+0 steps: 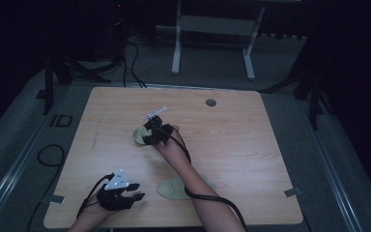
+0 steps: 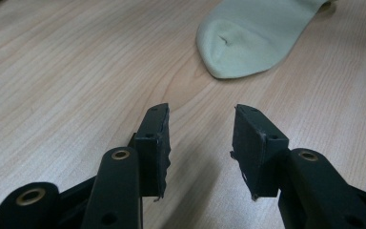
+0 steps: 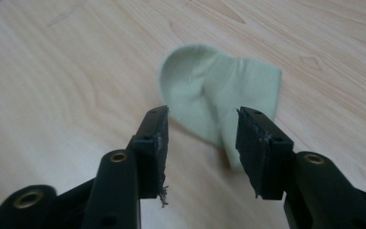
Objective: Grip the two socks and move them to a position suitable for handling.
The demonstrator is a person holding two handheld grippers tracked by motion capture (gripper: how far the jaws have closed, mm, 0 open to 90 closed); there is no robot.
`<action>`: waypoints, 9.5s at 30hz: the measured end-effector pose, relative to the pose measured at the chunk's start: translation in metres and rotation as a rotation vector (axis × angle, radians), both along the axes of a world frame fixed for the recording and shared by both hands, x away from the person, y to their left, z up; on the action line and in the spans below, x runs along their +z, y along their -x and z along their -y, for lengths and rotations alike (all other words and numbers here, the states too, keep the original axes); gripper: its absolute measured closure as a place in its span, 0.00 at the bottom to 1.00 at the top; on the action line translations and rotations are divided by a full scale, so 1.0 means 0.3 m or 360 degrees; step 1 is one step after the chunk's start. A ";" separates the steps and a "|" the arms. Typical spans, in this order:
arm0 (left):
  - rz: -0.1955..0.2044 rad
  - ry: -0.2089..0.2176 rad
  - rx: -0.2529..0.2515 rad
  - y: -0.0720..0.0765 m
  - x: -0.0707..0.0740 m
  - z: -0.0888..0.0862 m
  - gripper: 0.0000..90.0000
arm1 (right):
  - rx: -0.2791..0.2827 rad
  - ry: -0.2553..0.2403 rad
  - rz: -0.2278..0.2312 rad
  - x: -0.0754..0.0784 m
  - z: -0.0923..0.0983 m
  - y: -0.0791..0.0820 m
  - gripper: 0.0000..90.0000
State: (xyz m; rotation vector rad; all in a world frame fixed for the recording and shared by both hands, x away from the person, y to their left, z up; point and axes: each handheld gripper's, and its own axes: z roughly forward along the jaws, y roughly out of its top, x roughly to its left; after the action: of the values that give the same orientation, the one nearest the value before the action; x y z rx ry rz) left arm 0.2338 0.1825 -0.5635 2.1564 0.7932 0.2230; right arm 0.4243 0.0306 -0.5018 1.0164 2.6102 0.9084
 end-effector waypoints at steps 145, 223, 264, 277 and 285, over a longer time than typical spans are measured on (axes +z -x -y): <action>0.0096 -0.0357 -0.0012 -0.330 0.016 0.282 0.99 | -0.0462 0.0016 -0.0027 -0.033 0.651 0.150 0.77; 0.0048 -0.0370 0.0047 -0.473 0.029 0.342 0.93 | -0.0405 0.0096 -0.0084 -0.141 0.679 0.127 0.90; -0.0058 -0.0276 -0.0002 -0.187 0.134 0.242 0.50 | -0.0198 -0.0079 -0.0089 -0.067 0.722 0.364 0.64; -0.0101 -0.0284 0.0011 -0.111 0.081 0.235 0.50 | -0.0155 0.0025 -0.0137 -0.133 0.754 0.476 0.64; -0.0136 -0.0285 0.0043 -0.117 0.062 0.225 0.53 | -0.0162 0.0048 -0.0123 -0.134 0.757 0.484 0.70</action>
State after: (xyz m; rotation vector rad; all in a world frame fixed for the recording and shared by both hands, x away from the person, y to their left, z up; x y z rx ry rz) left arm 0.2687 0.1149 -0.5449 2.3376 0.8802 0.2241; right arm 0.2791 -0.1964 -0.5420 1.1867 2.5981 0.8195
